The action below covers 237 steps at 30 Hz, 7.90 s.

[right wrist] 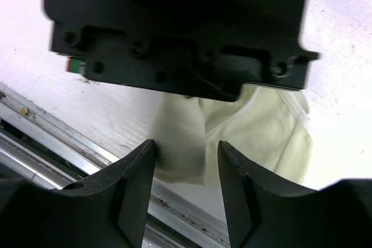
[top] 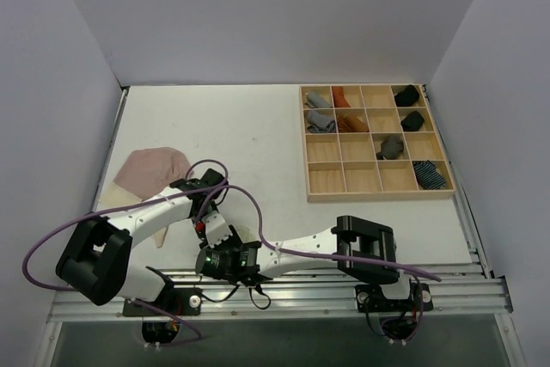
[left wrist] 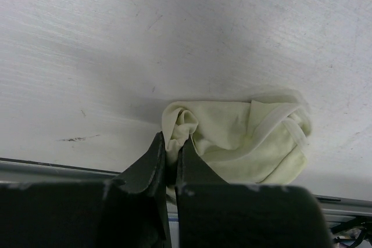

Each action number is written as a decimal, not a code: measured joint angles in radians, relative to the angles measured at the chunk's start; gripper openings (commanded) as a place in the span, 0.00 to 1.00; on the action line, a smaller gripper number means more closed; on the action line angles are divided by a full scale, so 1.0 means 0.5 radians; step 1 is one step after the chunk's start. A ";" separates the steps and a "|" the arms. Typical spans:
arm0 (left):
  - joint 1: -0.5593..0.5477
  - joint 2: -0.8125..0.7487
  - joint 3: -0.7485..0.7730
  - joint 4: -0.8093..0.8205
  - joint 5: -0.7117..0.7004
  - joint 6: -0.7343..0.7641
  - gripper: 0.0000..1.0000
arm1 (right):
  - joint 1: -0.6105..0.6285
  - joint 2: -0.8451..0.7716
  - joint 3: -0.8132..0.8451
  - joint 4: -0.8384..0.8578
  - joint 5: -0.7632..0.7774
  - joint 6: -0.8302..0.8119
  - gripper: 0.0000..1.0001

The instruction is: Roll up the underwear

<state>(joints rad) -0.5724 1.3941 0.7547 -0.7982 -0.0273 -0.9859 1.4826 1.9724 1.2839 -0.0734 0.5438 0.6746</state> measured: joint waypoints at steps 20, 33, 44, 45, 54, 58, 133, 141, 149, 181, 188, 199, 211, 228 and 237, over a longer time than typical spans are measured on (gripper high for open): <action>-0.004 0.094 0.042 -0.033 0.000 -0.011 0.02 | 0.026 0.046 0.005 0.086 -0.042 -0.111 0.23; 0.125 0.067 0.083 -0.163 0.059 -0.061 0.38 | 0.011 -0.089 -0.438 0.629 -0.026 0.283 0.00; 0.310 -0.214 0.059 -0.176 0.117 0.004 0.46 | -0.105 -0.242 -1.052 1.559 -0.264 0.701 0.00; 0.310 -0.227 0.038 -0.159 0.136 0.006 0.46 | -0.114 -0.243 -1.092 1.629 -0.285 0.727 0.00; 0.311 -0.369 -0.095 0.058 0.336 0.079 0.47 | -0.193 -0.201 -1.354 2.163 -0.449 0.919 0.00; 0.311 -0.405 -0.181 0.159 0.403 0.103 0.47 | -0.206 -0.175 -1.400 2.282 -0.476 0.959 0.00; 0.202 0.140 0.149 -0.238 0.097 -0.098 0.37 | 0.030 0.058 -0.111 0.192 0.140 0.211 0.03; 0.541 -0.274 0.214 -0.317 0.043 0.014 0.53 | -0.123 -0.317 -0.955 1.203 -0.212 0.550 0.03; 0.531 -0.471 -0.172 -0.007 0.314 0.065 0.53 | -0.224 -0.339 -1.455 2.092 -0.479 0.791 0.04; 0.316 -0.209 -0.531 1.009 0.790 0.043 0.02 | -0.346 -0.238 -1.534 2.414 -0.747 1.009 0.31; 0.075 -0.169 -0.293 0.685 0.419 0.005 0.02 | -0.305 -0.414 -1.183 1.498 -0.647 0.819 0.37; 0.005 -0.133 -0.148 0.289 0.072 -0.066 0.02 | -0.197 -0.419 -0.654 0.489 -0.362 0.497 0.42; -0.036 -0.049 -0.061 0.197 0.008 -0.088 0.02 | -0.017 -0.243 -0.169 0.114 -0.115 0.070 0.43; -0.008 -0.008 -0.014 0.111 -0.001 -0.115 0.23 | 0.016 0.035 -0.046 0.053 0.096 -0.021 0.03; 0.271 -0.188 0.080 -0.080 -0.007 -0.018 0.51 | -0.224 -0.382 -0.942 1.109 -0.385 0.413 0.01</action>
<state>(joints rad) -0.4370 1.3003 0.7948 -0.8383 -0.0307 -0.9947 1.3708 1.7813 0.8127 0.4808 0.3511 0.8810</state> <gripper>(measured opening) 0.492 0.100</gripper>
